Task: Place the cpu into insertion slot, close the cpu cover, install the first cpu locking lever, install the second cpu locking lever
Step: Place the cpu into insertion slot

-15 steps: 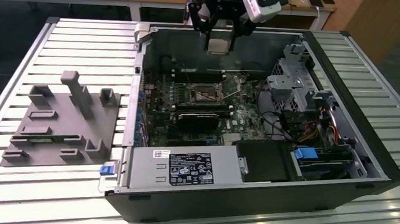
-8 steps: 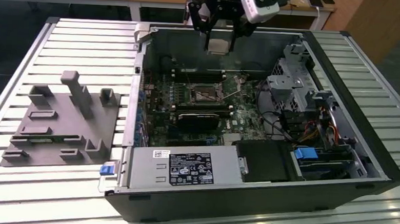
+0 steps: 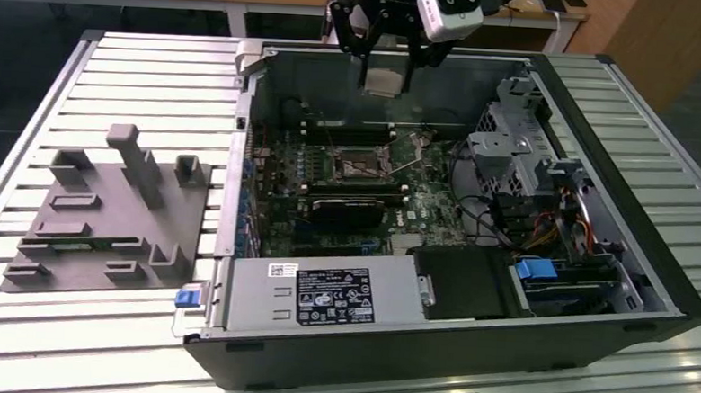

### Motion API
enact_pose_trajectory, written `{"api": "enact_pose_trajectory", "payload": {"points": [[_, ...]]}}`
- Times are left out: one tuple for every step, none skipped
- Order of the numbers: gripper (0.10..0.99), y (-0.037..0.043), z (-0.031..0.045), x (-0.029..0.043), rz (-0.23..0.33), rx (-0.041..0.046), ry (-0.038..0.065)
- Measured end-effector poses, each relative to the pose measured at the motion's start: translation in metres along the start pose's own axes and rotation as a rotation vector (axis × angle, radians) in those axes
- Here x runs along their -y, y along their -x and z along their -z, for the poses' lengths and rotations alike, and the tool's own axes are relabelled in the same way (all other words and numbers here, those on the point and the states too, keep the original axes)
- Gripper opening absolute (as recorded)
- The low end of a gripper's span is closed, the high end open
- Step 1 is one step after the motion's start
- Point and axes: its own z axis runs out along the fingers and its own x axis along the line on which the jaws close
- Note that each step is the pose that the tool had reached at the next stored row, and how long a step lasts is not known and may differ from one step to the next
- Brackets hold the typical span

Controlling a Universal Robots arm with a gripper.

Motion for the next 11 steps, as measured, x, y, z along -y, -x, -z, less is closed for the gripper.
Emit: {"api": "enact_pose_trajectory", "payload": {"points": [[0.537,0.0000,-0.0001,0.0000,-0.014,0.0013,0.000],[0.537,0.0000,-0.0003,0.0000,-0.028,0.0026,0.000],[0.537,0.0000,-0.0004,0.0000,-0.043,0.0039,0.000],[0.537,0.0000,-0.0005,0.0000,-0.057,0.0051,0.000],[0.537,0.0000,-0.0006,0.0000,-0.070,0.0063,0.000],[0.537,0.0000,-0.0007,0.0000,-0.083,0.0074,0.000],[0.537,0.0000,-0.0008,0.0000,-0.096,0.0086,0.000],[0.537,0.0000,-0.0010,0.0000,-0.109,0.0097,0.000],[0.537,0.0000,-0.0011,0.0001,-0.122,0.0109,0.000],[0.537,0.0000,-0.0012,0.0001,-0.136,0.0122,0.000],[0.537,0.0000,-0.0013,0.0001,-0.150,0.0133,0.000]]}}
